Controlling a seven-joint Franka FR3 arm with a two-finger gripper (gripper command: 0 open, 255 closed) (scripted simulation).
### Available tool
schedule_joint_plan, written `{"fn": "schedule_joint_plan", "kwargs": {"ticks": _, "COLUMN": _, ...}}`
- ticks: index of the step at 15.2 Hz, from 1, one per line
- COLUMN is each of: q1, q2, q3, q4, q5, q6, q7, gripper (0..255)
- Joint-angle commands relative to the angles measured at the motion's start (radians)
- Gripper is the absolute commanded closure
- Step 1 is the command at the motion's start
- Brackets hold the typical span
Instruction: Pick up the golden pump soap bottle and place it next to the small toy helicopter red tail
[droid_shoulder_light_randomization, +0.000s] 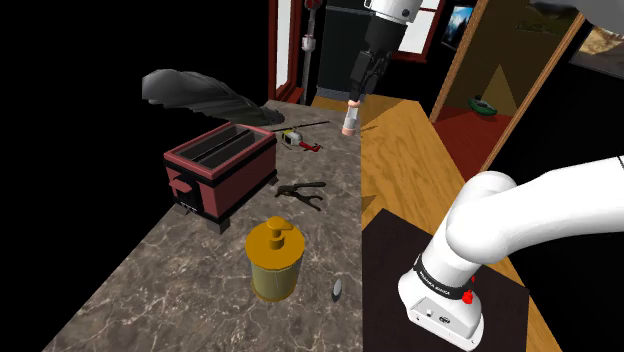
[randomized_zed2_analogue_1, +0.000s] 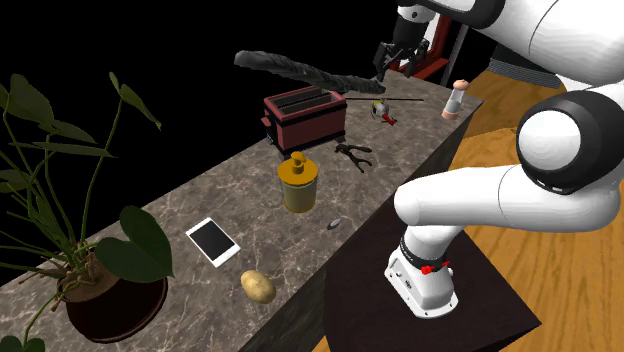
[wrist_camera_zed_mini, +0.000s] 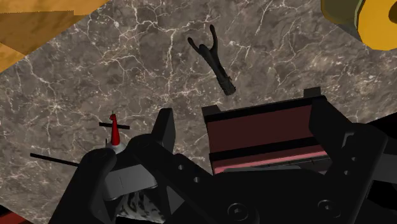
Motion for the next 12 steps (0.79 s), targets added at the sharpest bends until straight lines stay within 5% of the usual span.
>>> {"fn": "schedule_joint_plan", "kwargs": {"ticks": 1, "q1": 0.0, "q2": 0.0, "q3": 0.0, "q4": 0.0, "q5": 0.0, "q6": 0.0, "q7": 0.0, "gripper": 0}}
{"fn": "schedule_joint_plan", "kwargs": {"ticks": 12, "q1": 0.085, "q2": -0.071, "q3": 0.225, "q4": -0.23, "q5": 0.132, "q6": 0.176, "q7": 0.21, "gripper": 0}}
